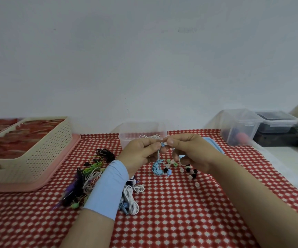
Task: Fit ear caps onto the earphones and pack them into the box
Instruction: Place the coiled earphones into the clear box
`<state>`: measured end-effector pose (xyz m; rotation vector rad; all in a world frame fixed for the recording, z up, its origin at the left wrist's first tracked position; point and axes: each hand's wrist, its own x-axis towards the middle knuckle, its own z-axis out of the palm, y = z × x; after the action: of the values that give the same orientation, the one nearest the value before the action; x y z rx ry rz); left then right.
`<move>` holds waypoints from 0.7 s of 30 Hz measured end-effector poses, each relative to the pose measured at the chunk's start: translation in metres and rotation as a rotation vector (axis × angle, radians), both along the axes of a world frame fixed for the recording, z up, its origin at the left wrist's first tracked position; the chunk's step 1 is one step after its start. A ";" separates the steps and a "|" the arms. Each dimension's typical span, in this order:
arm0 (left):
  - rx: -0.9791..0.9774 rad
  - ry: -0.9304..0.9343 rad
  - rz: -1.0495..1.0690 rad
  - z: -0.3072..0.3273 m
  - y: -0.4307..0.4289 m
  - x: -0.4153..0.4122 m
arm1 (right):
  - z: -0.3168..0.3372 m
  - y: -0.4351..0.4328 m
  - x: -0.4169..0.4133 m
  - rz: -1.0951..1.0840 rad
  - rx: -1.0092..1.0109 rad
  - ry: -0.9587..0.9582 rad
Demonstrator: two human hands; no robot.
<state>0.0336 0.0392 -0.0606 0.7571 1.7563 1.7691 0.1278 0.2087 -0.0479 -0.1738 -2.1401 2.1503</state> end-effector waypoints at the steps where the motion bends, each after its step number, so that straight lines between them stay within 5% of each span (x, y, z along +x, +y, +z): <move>1: 0.002 0.001 -0.002 0.000 0.000 0.000 | 0.000 0.000 0.000 -0.005 0.003 -0.001; 14: -0.051 0.057 -0.016 0.004 -0.003 0.005 | -0.007 -0.007 -0.003 -0.067 -0.072 -0.030; 21: -0.179 0.274 0.102 0.014 -0.005 0.002 | 0.002 -0.003 0.003 -0.099 0.141 0.010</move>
<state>0.0354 0.0347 -0.0468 0.8797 2.1354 1.6042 0.1307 0.2055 -0.0464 -0.2510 -2.2174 1.9349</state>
